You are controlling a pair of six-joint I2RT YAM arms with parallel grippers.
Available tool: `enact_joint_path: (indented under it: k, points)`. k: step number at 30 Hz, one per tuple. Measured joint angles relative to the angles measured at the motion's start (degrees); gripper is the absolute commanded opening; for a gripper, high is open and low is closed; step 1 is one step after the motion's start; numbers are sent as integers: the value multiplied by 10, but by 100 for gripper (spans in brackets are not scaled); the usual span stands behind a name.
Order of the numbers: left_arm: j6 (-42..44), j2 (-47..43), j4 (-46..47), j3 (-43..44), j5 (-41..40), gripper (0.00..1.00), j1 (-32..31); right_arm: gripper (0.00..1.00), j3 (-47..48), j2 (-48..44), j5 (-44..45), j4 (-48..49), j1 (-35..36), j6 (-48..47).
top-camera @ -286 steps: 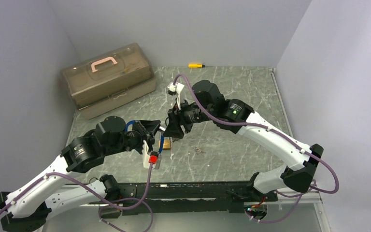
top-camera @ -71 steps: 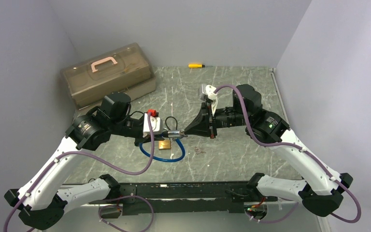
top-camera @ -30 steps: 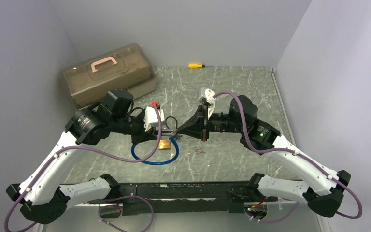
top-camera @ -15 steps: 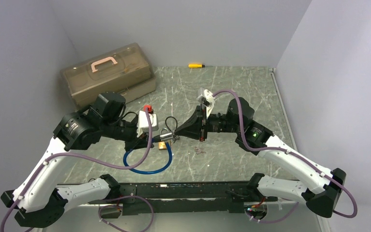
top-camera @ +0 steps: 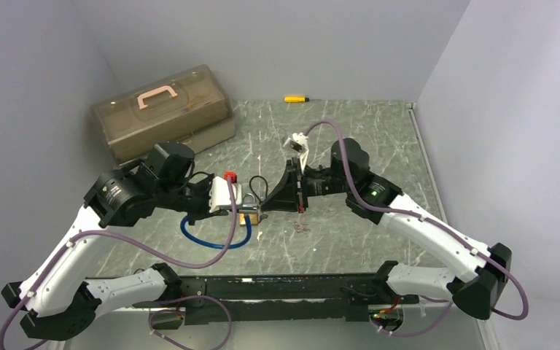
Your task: Unlock with the key
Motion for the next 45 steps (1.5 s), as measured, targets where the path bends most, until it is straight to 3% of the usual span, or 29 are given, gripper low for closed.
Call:
enact_joint_path:
  k: [6,11,23,38,41,45]
  points:
    - [61,8,47,-3,-99,0,-20,0,1,58,-35,-34,-14,78]
    - [100,1,121,-45,-140,0,-33,0,-11,49,-27,-27,-28,130]
    - [118,-39,200,-78,-129,0,-43,0,-77,-6,-35,124,-62,228]
    - [172,-117,299,-164,-118,0,-56,0,-113,36,-133,332,-104,440]
    - [188,-123,318,-173,-122,0,-61,18,-110,35,-144,329,-113,453]
    - [183,-117,323,-173,-121,0,-64,41,-69,21,-142,251,-137,405]
